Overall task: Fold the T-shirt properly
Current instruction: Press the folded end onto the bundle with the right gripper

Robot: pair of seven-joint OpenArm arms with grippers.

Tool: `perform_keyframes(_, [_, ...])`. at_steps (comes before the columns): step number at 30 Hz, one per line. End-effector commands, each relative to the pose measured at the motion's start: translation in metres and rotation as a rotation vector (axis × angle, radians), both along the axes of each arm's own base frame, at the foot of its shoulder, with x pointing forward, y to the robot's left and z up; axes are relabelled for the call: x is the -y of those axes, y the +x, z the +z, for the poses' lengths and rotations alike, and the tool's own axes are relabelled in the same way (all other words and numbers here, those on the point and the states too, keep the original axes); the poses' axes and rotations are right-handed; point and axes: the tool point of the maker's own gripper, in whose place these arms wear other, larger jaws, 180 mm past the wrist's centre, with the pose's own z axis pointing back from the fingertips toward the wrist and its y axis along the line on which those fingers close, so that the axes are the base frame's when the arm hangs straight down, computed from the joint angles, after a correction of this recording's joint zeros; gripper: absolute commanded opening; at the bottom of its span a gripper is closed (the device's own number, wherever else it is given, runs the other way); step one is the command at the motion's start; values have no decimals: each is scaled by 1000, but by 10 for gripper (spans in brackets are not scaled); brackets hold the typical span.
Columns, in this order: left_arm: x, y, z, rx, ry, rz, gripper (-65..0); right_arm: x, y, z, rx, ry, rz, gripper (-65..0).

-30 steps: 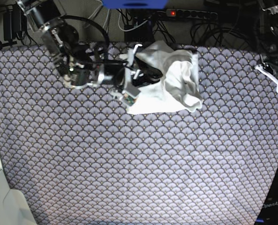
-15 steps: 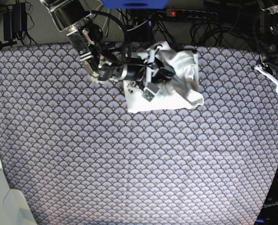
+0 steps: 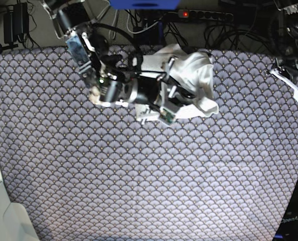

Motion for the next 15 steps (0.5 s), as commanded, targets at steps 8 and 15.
perform_keyframes(8, [3, 1, 8, 25, 12, -11, -646, -16, 40, -7, -35, 49, -21, -568])
perform_keyframes(15, [8, -1, 9, 34, 14, -21, -646, -9, 52, -53, -163, 61, -87, -568])
